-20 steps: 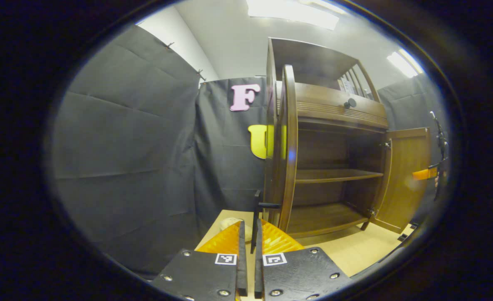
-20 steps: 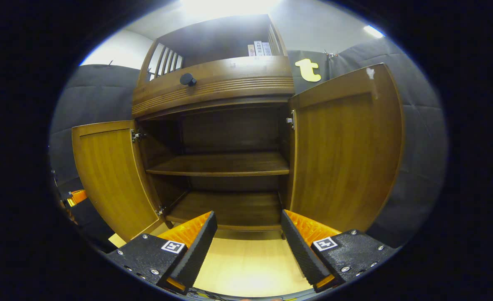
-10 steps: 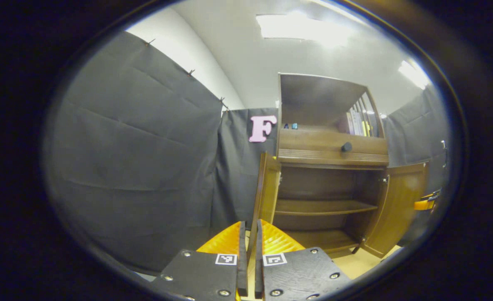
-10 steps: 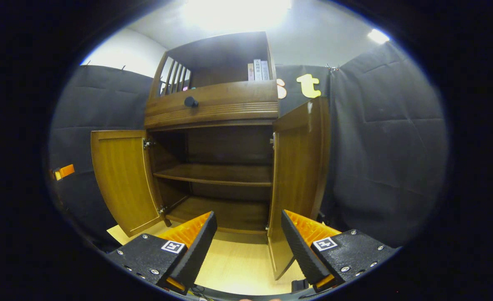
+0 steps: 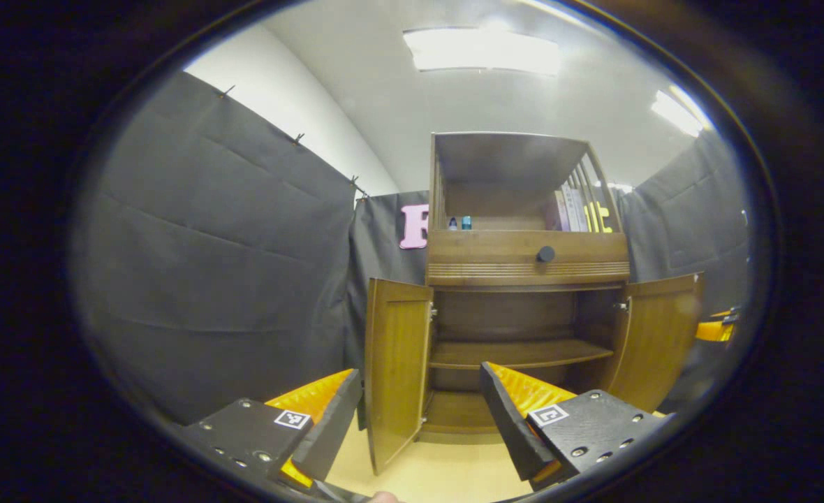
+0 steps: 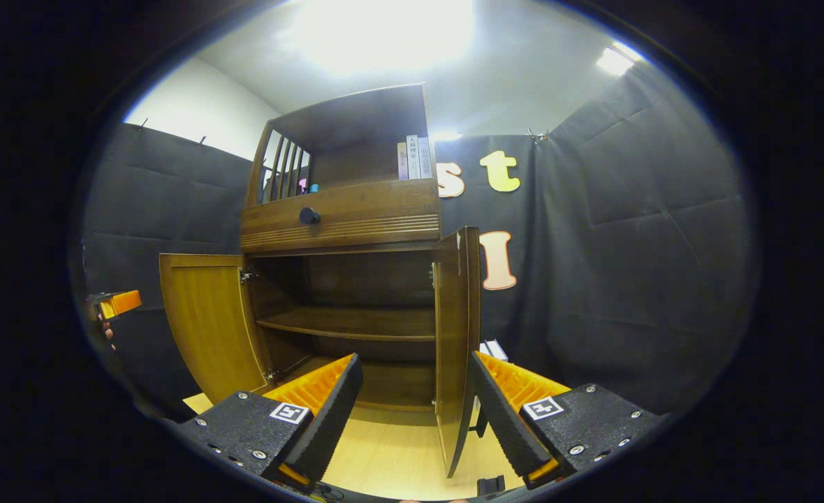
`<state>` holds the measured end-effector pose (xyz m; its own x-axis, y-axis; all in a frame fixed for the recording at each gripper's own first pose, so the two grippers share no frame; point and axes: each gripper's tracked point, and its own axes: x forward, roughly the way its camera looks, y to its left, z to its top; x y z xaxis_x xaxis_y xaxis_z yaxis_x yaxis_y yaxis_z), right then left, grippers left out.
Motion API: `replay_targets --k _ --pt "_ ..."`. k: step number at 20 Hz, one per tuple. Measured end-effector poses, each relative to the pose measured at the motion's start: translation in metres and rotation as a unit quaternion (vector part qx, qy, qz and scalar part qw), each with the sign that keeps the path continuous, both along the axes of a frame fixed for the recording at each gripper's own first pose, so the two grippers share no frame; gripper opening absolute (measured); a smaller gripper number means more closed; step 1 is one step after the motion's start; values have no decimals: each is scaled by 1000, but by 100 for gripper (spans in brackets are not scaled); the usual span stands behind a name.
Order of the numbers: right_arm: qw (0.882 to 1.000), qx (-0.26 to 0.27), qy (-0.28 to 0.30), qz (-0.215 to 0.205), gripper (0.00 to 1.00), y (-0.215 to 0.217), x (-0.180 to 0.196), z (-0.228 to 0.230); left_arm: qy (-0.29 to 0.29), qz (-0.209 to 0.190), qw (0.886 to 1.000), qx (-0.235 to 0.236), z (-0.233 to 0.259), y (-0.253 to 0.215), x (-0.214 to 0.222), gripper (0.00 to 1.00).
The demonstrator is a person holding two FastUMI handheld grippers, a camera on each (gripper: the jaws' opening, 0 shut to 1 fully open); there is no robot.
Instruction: Open the right door of the double-door shoe cabinet with the right hand, and open the left door with the left hand.
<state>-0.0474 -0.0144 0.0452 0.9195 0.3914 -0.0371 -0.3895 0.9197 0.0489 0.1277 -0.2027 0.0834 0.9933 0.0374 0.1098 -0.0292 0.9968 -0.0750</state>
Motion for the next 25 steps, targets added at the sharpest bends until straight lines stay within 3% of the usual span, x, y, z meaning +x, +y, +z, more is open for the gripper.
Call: replay_targets --k 3,6,9,10,16,17,20,22,25 --pt "1000 -6 -6 10 92 0 -10 -2 4 -8 1000 5 1 -21 -4 100" --pt "1000 -3 3 16 95 3 -18 -9 0 -8 1000 12 2 -36 -16 89" --pt "999 3 19 26 92 9 -28 -19 3 -13 1000 1 -2 -45 -28 96" --pt "999 -1 21 27 95 11 -30 -23 4 -12 1000 -1 -3 -46 -31 100" --pt "999 -13 26 41 92 20 -33 -32 14 9 1000 6 -13 -33 -54 97" --pt "999 -13 24 42 93 20 -35 -33 14 12 1000 3 -15 -30 -56 89" --pt "999 -16 22 44 95 25 -35 -37 13 19 1000 -7 -18 -25 -64 89" --pt "998 -15 27 48 92 28 -35 -42 12 26 1000 -8 -20 -22 -68 100" --pt "998 -15 32 48 96 28 -35 -47 16 31 999 -4 -25 -22 -72 100"
